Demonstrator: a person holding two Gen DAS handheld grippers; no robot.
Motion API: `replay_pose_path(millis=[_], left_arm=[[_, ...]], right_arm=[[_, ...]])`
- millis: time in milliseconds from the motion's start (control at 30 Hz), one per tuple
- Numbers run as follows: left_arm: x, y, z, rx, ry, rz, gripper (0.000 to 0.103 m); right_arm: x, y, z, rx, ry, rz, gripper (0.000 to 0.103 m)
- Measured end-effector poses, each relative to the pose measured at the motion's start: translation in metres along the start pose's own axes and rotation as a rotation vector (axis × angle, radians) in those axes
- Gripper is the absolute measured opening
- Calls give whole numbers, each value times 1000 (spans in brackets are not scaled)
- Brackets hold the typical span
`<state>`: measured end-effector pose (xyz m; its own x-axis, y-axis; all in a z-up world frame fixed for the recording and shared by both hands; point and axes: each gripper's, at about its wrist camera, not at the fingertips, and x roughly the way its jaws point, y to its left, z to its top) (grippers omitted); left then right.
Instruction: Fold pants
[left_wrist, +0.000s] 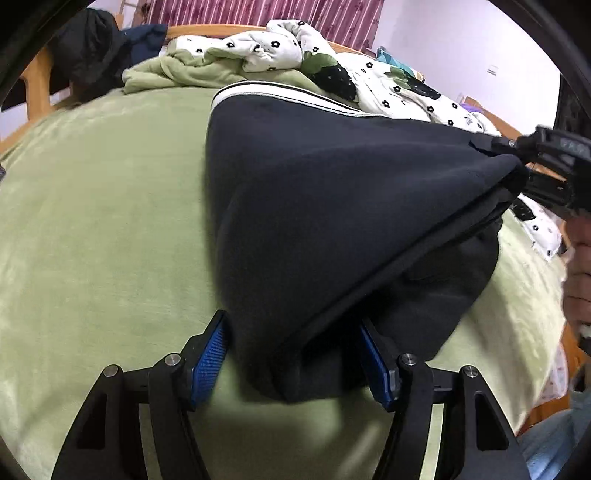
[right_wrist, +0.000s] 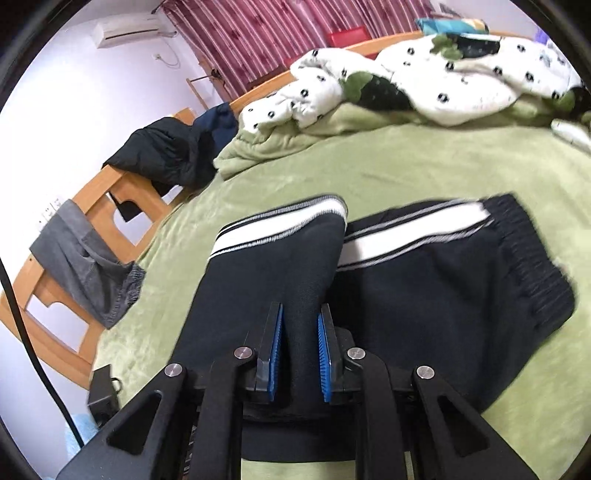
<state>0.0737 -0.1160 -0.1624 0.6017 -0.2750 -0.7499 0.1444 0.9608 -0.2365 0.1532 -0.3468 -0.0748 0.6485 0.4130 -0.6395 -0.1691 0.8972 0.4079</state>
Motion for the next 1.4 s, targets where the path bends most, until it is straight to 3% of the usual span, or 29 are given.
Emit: replay_pose_path(millis=[100,167,300,433,500,633,733,800,833,867,1000,1100,1167,1200,1267,1400], left_arm=[[-2,6,5,-57,23,-49,63],[-5,7,8,-77,35,-129,63],[-5,-10,11,-15,78,-232,65],[-2,-36,9,75,96,-232,65],[0,-46,9,102,98,-231,65],[-2,-63,12,135,75,-238,65],[2,-64,9,115,62,-116,65],[14,-59,8,72,68,-42,50],[17,-54,7,58,67,-56,26],[16,-48,5,45,56,-91,18],[4,-40,-1,66,62,-101,16],[-10,-34,0,65,97,-139,26],[-26,-23,4,34,97,-187,39],[-31,-19,3,19,91,-199,44],[-43,-9,12,-23,42,-207,68],[-34,-1,48,-60,0,-179,68]], right_arm=[[-17,-25,9,3,-35,-23,16],[-34,-42,14,14,-71,-46,16],[-65,-87,15,55,-143,-175,16],[-38,-134,-2,91,-30,-346,16],[-31,-150,-11,134,0,-324,16],[-59,-132,-7,110,-91,-265,16],[-39,-134,-15,89,-24,-362,16],[-25,-148,-24,99,25,-386,16],[-25,-151,-26,98,21,-379,16],[-29,-152,-25,98,17,-362,16],[-33,-149,-31,106,28,-357,17],[-37,-138,-31,39,13,-403,25],[-45,-132,-25,19,-16,-407,31],[-49,-131,-19,16,-39,-407,43],[-50,-130,-5,33,-72,-388,62],[-25,-138,30,69,-31,-370,65]])
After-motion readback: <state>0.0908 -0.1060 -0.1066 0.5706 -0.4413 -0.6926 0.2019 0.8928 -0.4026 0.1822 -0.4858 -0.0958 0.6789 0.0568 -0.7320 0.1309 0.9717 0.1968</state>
